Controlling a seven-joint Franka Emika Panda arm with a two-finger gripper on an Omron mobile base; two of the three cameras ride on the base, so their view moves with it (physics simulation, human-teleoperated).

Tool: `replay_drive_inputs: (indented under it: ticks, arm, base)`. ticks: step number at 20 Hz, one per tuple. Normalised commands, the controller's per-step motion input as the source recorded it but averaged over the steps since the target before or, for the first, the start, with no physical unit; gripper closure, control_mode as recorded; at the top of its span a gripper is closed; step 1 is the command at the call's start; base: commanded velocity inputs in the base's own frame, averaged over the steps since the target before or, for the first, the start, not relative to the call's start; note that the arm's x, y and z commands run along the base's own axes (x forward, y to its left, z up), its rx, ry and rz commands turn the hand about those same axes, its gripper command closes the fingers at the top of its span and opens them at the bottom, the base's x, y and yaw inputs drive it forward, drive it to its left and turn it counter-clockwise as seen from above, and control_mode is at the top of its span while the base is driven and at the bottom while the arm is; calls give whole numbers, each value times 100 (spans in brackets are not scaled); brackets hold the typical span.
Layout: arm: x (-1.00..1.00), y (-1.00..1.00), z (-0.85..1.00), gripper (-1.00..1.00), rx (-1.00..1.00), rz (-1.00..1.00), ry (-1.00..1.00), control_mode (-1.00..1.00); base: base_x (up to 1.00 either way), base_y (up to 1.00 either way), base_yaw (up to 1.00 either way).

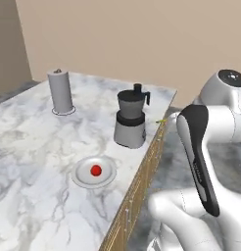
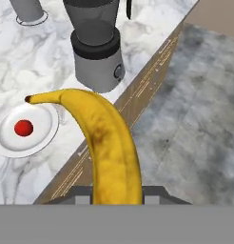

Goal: Pick the apple and banana from the fridge and place them on the plate next to the blender to make a fruit smoothie.

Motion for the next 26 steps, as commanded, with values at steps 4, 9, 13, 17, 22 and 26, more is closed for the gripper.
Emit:
replay_drive_inputs:
  ticks: [4, 9, 13, 17, 22, 26]
  arm:
    - [0, 0, 0, 100, 0, 0, 0, 100]
    - [0, 0, 0, 100, 0, 0, 0, 100]
    - [0, 0, 0, 100, 0, 0, 0, 100]
    - [0, 0, 0, 100, 0, 0, 0, 100]
    - [27, 0, -30, 100, 0, 4, -8, -100]
    - [57, -1, -61, 100, 0, 0, 6, -100]
  base:
    - [66, -52, 77]
    - [31, -45, 85]
    - [8, -13, 88]
    - [18, 0, 63]
    - [0, 0, 0]
    - [0, 0, 0]
